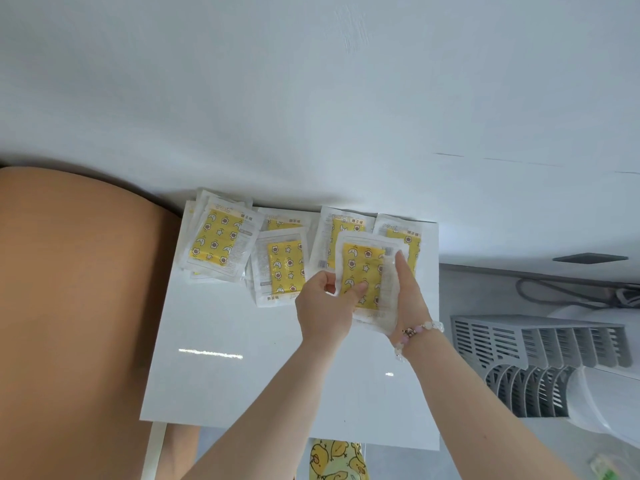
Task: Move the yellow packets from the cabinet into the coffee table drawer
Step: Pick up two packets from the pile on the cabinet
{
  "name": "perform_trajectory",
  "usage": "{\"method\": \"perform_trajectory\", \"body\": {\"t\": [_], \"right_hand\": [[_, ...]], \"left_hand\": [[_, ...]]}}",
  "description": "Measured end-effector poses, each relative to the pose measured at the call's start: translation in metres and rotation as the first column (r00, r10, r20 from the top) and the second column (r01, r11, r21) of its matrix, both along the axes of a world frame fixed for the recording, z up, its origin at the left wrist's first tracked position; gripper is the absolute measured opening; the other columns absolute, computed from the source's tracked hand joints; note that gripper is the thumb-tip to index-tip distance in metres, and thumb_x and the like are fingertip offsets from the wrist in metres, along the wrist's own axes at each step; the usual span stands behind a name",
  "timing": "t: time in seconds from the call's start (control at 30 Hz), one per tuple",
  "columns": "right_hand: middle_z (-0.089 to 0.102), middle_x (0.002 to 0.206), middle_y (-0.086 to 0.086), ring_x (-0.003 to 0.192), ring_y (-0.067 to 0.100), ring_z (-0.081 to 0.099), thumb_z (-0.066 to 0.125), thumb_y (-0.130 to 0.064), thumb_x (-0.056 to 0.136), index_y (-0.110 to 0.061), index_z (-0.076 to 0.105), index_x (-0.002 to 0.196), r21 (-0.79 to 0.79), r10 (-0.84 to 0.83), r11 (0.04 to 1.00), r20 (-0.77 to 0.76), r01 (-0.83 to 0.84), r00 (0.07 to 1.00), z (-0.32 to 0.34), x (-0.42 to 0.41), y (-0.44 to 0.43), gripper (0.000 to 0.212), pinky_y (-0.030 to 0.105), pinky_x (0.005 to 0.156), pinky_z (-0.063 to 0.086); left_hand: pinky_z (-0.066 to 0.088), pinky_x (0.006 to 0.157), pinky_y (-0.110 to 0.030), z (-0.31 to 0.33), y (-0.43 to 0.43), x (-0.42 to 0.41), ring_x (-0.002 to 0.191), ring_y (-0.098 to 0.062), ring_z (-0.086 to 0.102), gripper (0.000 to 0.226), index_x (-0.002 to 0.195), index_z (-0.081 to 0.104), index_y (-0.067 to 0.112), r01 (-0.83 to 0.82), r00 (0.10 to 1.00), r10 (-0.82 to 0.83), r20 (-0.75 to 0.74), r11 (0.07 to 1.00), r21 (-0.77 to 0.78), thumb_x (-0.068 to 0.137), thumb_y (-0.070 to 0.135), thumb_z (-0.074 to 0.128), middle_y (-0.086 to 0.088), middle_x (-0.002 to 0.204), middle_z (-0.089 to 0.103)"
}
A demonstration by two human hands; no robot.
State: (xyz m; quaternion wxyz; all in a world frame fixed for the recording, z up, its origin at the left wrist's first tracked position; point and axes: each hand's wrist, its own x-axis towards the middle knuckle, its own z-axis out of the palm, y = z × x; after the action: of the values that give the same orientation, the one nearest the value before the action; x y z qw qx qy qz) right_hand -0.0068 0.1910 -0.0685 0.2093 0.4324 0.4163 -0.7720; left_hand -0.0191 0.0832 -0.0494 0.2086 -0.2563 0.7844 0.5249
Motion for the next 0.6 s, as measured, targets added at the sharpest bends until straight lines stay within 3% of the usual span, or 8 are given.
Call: {"method": "perform_trajectory", "body": {"t": [0.1, 0.2, 0.27, 0.4, 0.43, 0.5, 0.53, 0.6], "right_hand": [[0.073, 0.103, 0.005, 0.099, 0.023, 0.068, 0.076, -0.062, 0.056, -0.021, 0.070, 0.107, 0.108, 0.076, 0.991, 0.051, -0.081, 0.996, 0.000, 0.004, -0.004, 0.065, 0.043, 0.094, 0.050], [0.073, 0.091, 0.006, 0.082, 0.020, 0.069, 0.076, -0.036, 0.076, -0.012, 0.069, 0.102, 0.223, 0.084, 0.969, 0.093, -0.103, 0.992, -0.004, 0.009, -0.004, 0.036, 0.034, 0.078, 0.055], [0.073, 0.092, 0.008, 0.087, 0.024, 0.069, 0.075, -0.029, 0.078, -0.010, 0.069, 0.101, 0.229, 0.060, 0.970, 0.105, -0.083, 0.993, -0.006, 0.013, -0.003, 0.030, 0.039, 0.083, 0.055], [0.074, 0.094, 0.007, 0.096, 0.030, 0.068, 0.075, -0.031, 0.078, -0.017, 0.070, 0.092, 0.244, 0.057, 0.966, 0.108, -0.083, 0.992, -0.010, 0.019, 0.007, 0.020, 0.048, 0.094, 0.050], [0.074, 0.093, 0.006, 0.096, 0.029, 0.068, 0.074, -0.032, 0.078, -0.018, 0.069, 0.089, 0.255, 0.044, 0.964, 0.121, -0.073, 0.992, -0.009, 0.019, 0.010, 0.018, 0.047, 0.094, 0.050], [0.071, 0.091, 0.003, 0.096, 0.027, 0.066, 0.073, -0.034, 0.080, -0.021, 0.066, 0.087, 0.283, 0.041, 0.956, 0.136, -0.078, 0.990, -0.008, 0.020, 0.017, 0.017, 0.041, 0.090, 0.051], [0.071, 0.091, 0.001, 0.095, 0.025, 0.066, 0.072, -0.035, 0.080, -0.021, 0.065, 0.089, 0.295, 0.046, 0.951, 0.143, -0.087, 0.989, -0.007, 0.021, 0.019, 0.018, 0.037, 0.085, 0.051], [0.070, 0.093, 0.000, 0.093, 0.023, 0.066, 0.071, -0.036, 0.081, -0.021, 0.065, 0.093, 0.294, 0.040, 0.952, 0.137, -0.079, 0.990, -0.007, 0.024, 0.022, 0.020, 0.030, 0.073, 0.051]], "left_hand": [[0.033, 0.055, -0.014, 0.000, 0.003, 0.005, 0.064, -0.010, 0.046, 0.025, 0.071, 0.058, 0.018, 0.062, 0.998, -0.062, -0.006, 0.998, -0.028, 0.072, 0.030, 0.080, 0.006, 0.070, 0.054], [0.038, 0.059, -0.021, -0.001, 0.007, 0.009, 0.068, -0.012, 0.050, 0.025, 0.077, 0.057, 0.022, 0.089, 0.996, -0.091, -0.015, 0.993, -0.080, 0.071, 0.030, 0.080, 0.005, 0.076, 0.058], [0.041, 0.061, -0.022, 0.003, 0.006, 0.010, 0.070, -0.012, 0.052, 0.031, 0.088, 0.056, 0.022, 0.135, 0.990, -0.137, -0.016, 0.987, -0.086, 0.070, 0.029, 0.080, 0.005, 0.080, 0.058], [0.039, 0.057, -0.009, 0.005, -0.017, -0.005, 0.074, -0.007, 0.056, 0.036, 0.095, 0.055, 0.025, 0.295, 0.953, -0.297, 0.053, 0.955, 0.043, 0.071, 0.031, 0.081, 0.008, 0.084, 0.059], [0.042, 0.065, -0.011, 0.004, -0.025, -0.009, 0.083, -0.010, 0.058, 0.037, 0.101, 0.056, 0.023, 0.207, 0.977, -0.209, 0.050, 0.978, 0.028, 0.074, 0.031, 0.079, 0.006, 0.092, 0.060], [0.043, 0.082, -0.023, -0.005, -0.043, -0.017, 0.105, -0.019, 0.057, 0.050, 0.118, 0.053, 0.014, -0.199, 0.976, 0.207, 0.065, 0.974, -0.108, 0.077, 0.029, 0.077, -0.001, 0.111, 0.058], [0.043, 0.087, -0.030, -0.010, -0.051, -0.022, 0.113, -0.024, 0.054, 0.060, 0.125, 0.049, 0.009, -0.394, 0.903, 0.419, 0.099, 0.897, -0.199, 0.077, 0.030, 0.077, -0.007, 0.122, 0.054], [0.041, 0.094, -0.039, -0.016, -0.061, -0.025, 0.120, -0.030, 0.048, 0.082, 0.133, 0.039, 0.002, -0.490, 0.731, 0.602, 0.321, 0.791, -0.367, 0.074, 0.042, 0.077, -0.015, 0.134, 0.043]]}}
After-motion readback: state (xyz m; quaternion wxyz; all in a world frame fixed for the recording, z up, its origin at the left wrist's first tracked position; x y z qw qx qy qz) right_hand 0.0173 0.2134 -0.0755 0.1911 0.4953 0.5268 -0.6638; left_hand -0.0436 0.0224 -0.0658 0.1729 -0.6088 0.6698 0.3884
